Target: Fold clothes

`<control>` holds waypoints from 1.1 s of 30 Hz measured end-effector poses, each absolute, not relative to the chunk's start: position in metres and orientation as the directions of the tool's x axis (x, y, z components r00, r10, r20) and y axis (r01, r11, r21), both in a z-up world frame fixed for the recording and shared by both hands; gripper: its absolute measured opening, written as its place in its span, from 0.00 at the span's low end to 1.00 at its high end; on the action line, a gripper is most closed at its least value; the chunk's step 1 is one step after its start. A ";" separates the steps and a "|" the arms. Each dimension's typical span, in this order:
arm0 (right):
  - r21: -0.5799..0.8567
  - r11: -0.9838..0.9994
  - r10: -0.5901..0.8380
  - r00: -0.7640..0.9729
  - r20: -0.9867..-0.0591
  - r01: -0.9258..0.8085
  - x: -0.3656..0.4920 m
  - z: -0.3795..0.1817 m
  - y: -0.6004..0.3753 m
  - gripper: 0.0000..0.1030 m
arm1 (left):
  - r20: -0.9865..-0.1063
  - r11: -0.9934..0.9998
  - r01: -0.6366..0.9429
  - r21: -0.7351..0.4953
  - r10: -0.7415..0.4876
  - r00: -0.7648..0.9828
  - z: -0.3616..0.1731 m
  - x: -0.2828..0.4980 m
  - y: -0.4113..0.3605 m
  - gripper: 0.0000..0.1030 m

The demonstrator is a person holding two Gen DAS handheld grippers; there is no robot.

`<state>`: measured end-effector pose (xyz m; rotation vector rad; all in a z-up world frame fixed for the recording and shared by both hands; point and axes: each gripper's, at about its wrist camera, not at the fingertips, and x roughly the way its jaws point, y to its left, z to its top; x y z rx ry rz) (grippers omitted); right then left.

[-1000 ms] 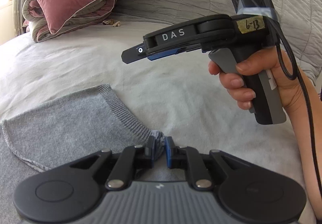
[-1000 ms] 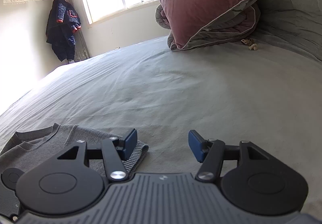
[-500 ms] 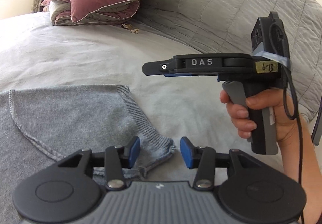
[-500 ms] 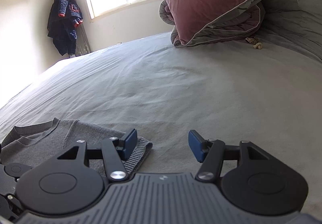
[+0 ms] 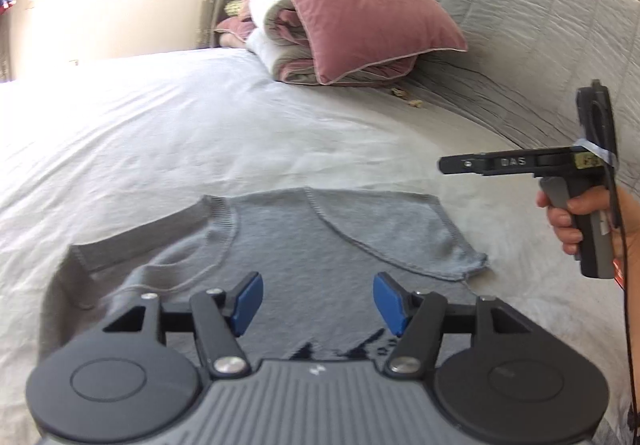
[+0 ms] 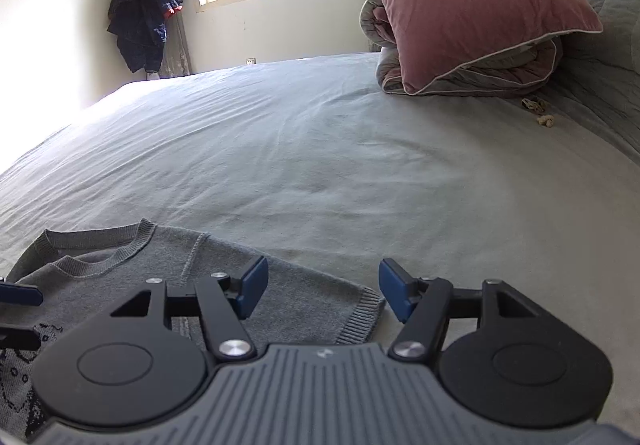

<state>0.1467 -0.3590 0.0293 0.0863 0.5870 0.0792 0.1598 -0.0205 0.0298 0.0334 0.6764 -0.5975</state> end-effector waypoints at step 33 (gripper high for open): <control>0.241 0.728 0.611 0.448 -0.652 -0.642 0.196 -0.032 -0.037 0.16 | -0.443 0.822 0.082 -0.563 -0.384 0.810 -0.037 0.198 0.212 0.60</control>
